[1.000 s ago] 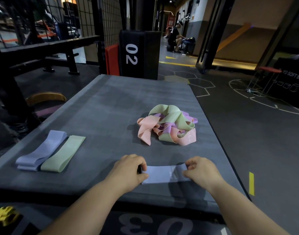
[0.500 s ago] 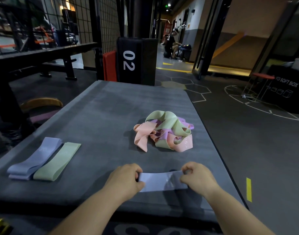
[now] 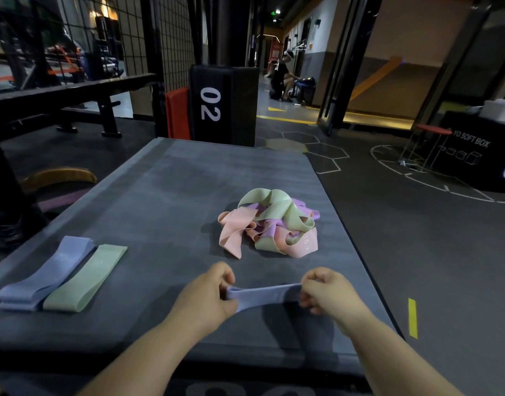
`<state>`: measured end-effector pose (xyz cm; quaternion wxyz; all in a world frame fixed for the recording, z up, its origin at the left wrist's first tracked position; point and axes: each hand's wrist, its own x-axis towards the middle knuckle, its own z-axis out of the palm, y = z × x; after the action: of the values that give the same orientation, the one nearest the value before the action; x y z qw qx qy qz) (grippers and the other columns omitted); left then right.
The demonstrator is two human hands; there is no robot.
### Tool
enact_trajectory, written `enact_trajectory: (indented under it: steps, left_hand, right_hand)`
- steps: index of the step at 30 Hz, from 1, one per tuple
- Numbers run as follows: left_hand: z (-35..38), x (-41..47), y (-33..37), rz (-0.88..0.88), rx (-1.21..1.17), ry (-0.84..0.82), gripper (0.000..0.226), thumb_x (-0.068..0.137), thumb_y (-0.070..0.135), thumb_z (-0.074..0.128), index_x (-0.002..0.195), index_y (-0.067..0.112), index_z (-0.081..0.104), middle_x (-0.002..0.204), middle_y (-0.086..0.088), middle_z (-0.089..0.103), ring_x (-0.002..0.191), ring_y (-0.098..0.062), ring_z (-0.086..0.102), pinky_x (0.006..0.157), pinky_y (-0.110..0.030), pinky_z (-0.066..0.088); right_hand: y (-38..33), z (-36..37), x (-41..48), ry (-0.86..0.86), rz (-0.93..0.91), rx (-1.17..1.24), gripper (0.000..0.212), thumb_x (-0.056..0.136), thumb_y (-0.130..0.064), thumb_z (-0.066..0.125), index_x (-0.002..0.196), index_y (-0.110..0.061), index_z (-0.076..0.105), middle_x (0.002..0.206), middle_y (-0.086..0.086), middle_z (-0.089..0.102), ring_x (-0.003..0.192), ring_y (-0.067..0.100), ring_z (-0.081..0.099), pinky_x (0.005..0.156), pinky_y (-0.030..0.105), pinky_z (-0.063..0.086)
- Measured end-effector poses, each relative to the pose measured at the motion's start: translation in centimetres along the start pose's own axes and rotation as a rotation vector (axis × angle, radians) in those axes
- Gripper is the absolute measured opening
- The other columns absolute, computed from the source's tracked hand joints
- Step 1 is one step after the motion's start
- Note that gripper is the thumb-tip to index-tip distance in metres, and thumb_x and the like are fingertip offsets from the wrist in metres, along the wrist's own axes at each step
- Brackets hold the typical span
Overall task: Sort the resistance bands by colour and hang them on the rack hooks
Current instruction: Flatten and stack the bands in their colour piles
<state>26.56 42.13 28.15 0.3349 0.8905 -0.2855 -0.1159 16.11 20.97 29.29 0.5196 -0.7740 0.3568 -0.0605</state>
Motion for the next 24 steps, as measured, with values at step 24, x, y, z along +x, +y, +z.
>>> enact_trajectory:
  steps: [24]
  left_hand:
    - [1.3, -0.6, 0.1, 0.265, 0.006, -0.105, 0.016, 0.077, 0.012, 0.069, 0.082, 0.027, 0.072, 0.087, 0.015, 0.058, 0.085, 0.000, 0.059, 0.078, -0.015, 0.047]
  right_hand:
    - [0.5, 1.0, 1.1, 0.105, -0.187, -0.273, 0.031, 0.091, -0.013, 0.052, 0.109, -0.037, 0.056, 0.083, 0.001, 0.063, 0.066, 0.014, 0.052, 0.046, 0.014, 0.038]
